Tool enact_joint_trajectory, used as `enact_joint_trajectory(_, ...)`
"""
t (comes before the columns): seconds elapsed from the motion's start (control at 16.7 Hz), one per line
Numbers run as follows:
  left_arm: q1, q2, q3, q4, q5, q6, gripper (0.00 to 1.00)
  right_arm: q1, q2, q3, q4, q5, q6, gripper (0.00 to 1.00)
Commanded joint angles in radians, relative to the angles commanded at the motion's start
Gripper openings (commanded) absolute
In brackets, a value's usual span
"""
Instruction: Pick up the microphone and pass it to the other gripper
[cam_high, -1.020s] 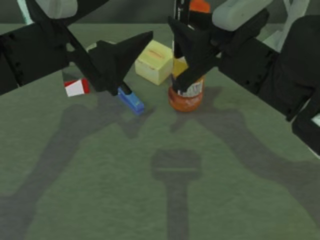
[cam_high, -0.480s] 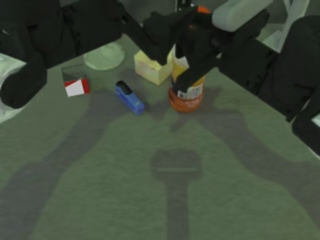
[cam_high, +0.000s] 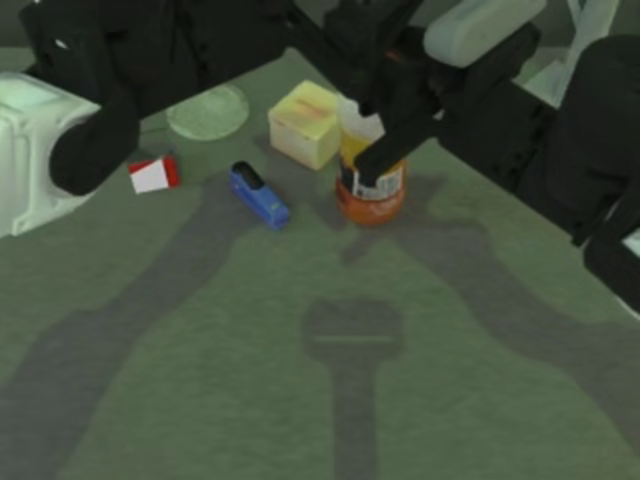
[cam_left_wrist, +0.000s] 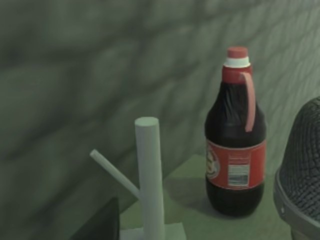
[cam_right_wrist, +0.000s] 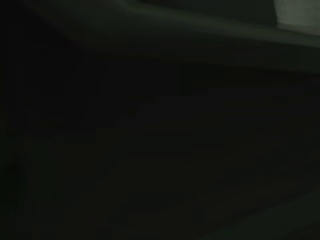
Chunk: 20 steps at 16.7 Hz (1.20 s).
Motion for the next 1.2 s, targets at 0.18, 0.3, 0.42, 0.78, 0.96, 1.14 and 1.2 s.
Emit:
enact_joint_trajectory(0.18,0.0,0.0,0.0,0.0,0.0,0.0,0.7,0.0,0.0,0.0,0.0,0.0,0.0,0.0)
enact_joint_trajectory(0.3,0.0,0.0,0.0,0.0,0.0,0.0,0.55,0.0,0.0,0.0,0.0,0.0,0.0,0.0)
enact_joint_trajectory(0.42,0.0,0.0,0.0,0.0,0.0,0.0,0.4,0.0,0.0,0.0,0.0,0.0,0.0,0.0)
enact_joint_trajectory(0.78,0.0,0.0,0.0,0.0,0.0,0.0,0.0,0.0,0.0,0.0,0.0,0.0,0.0,0.0)
enact_joint_trajectory(0.96,0.0,0.0,0.0,0.0,0.0,0.0,0.0,0.0,0.0,0.0,0.0,0.0,0.0,0.0)
enact_joint_trajectory(1.14,0.0,0.0,0.0,0.0,0.0,0.0,0.0,0.0,0.0,0.0,0.0,0.0,0.0,0.0)
enact_joint_trajectory(1.2,0.0,0.0,0.0,0.0,0.0,0.0,0.0,0.0,0.0,0.0,0.0,0.0,0.0,0.0)
